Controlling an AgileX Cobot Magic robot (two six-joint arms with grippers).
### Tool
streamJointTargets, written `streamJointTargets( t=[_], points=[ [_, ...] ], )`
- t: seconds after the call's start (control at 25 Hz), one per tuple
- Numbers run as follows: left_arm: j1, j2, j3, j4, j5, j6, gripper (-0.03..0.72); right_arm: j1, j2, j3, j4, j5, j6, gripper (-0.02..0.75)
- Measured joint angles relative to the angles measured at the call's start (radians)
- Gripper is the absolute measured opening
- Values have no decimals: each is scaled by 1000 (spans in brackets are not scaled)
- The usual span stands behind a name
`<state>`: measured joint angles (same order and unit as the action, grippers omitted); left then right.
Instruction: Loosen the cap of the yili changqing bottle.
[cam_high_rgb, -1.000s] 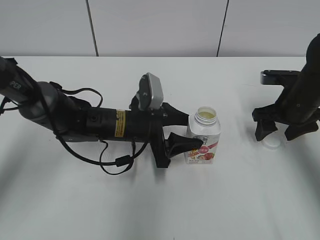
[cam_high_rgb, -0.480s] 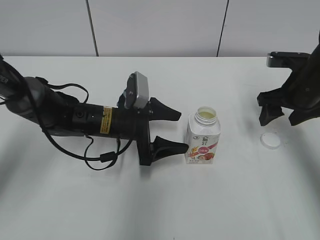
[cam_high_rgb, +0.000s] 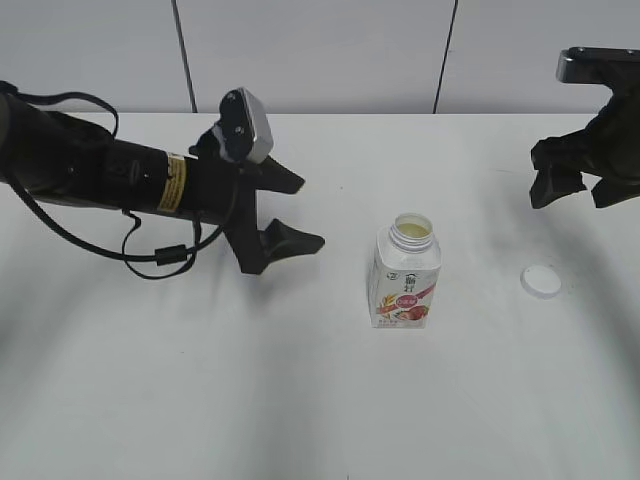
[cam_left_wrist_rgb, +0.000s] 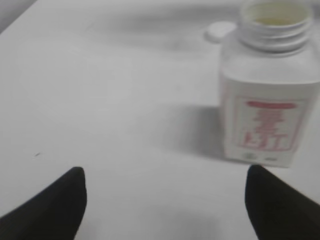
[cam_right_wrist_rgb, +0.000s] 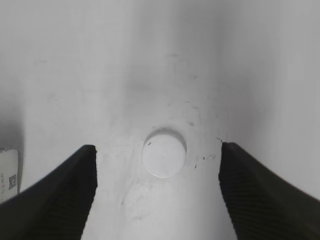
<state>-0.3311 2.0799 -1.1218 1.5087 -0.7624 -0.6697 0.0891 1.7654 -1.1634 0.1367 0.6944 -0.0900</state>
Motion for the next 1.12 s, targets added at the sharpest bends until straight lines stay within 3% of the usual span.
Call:
streamJointTargets(
  t=[0.24,0.56,0.64,0.84,1.12],
  points=[
    [0,-103,0,-24,468,-26,586,0,-3,-3,-8,-20,0,594],
    [0,-199,0,-347,1113,-4,532,0,-3,-91,-17,11,0,594],
    [2,-226,1,-488,1220,80,519,0,-3,-116,-26,29,0,594],
    [38,-323,1,-973,1337,445,513,-3,-3,-201,-57,142,-27,594],
    [127,-427,-18,-1256,1571,653,512,-16,-3,-325,-58,313,-103,594]
  ],
)
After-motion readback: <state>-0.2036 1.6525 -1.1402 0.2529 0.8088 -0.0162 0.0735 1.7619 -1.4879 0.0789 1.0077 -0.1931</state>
